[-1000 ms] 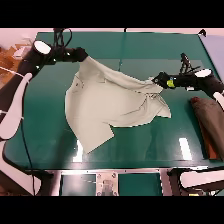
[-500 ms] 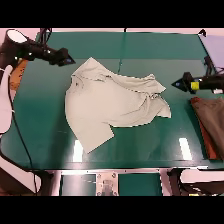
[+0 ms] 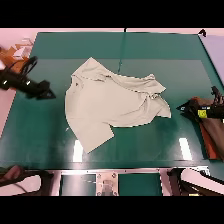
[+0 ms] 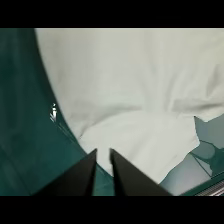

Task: Fold the shirts.

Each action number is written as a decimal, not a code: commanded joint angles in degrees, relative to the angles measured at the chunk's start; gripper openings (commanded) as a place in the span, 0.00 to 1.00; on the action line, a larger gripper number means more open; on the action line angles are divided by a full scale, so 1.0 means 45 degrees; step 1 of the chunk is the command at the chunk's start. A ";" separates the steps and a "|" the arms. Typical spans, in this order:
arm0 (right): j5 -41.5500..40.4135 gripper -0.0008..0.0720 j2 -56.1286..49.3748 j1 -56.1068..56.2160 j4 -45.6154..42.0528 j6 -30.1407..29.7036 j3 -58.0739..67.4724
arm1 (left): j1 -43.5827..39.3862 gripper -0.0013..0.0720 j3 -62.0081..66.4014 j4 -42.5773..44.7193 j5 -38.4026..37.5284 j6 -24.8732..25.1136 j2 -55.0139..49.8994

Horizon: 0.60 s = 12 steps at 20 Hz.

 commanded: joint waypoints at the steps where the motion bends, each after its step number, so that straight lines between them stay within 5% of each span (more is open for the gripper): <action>1: -0.0442 0.66 -0.0321 -0.0189 -0.0087 -0.0015 -0.0486 | 0.1787 0.79 -0.2739 0.0223 0.0690 -0.0039 0.1219; 6: -0.1015 0.65 -0.1817 0.0053 -0.0078 -0.0058 -0.0486 | 0.1972 0.78 -0.4600 -0.0884 0.3458 0.0034 0.0704; 9: -0.1467 0.65 -0.2521 0.0695 0.0233 -0.0155 -0.0486 | 0.1870 0.78 -0.5163 -0.3565 0.3497 0.1481 -0.0709; 12: -0.1676 0.54 -0.2871 0.1253 0.0971 -0.0636 -0.0481 | 0.0641 0.65 -0.5173 -0.4318 0.3385 0.2195 -0.1870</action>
